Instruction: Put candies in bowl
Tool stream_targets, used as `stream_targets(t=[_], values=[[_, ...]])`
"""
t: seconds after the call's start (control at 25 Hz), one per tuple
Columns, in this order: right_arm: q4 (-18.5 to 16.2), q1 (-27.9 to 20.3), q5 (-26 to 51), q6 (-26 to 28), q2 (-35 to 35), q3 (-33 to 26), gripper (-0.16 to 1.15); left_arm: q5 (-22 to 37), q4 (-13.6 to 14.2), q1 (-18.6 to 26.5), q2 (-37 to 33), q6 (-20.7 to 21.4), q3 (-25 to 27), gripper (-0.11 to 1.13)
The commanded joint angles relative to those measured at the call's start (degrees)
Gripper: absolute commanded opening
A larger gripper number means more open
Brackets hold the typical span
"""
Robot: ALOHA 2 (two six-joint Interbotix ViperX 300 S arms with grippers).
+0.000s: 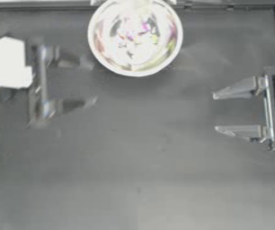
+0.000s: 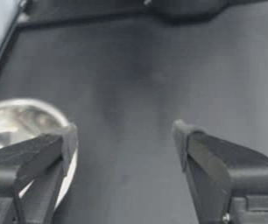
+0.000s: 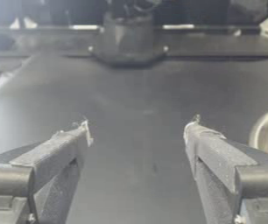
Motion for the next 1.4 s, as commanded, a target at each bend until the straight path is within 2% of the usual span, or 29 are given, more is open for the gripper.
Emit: stream_targets(t=[0.04, 0.24, 0.48, 0.8, 1.16, 1.4], values=[[0.1, -0.3, -0.4, -0.2, 0.1, -1.6, 0.96, -1.3, -1.4, -1.0, -4.0, -0.1, 2.2, 0.97], [0.2, -0.5, -0.4, -0.2, 0.1, -1.9, 0.96, -2.1, -2.6, -2.2, -7.8, -0.1, 6.6, 0.97], [0.2, -0.7, -0.4, -0.2, 0.0, -2.7, 0.96, -5.5, -2.7, -4.3, -13.1, -0.1, 10.7, 0.97], [0.3, -0.7, -0.1, -0.2, 0.1, -3.3, 0.96, -5.4, -4.8, -4.9, -16.8, -0.1, 14.2, 0.87], [0.3, -0.7, 0.0, -0.2, -0.1, -3.5, 0.96, -5.3, -7.0, -4.9, -22.1, -0.2, 17.4, 0.87], [0.3, -0.7, 0.1, -0.3, -0.1, -3.6, 0.95, -4.7, -7.2, -4.9, -24.8, -0.2, 18.9, 0.87]])
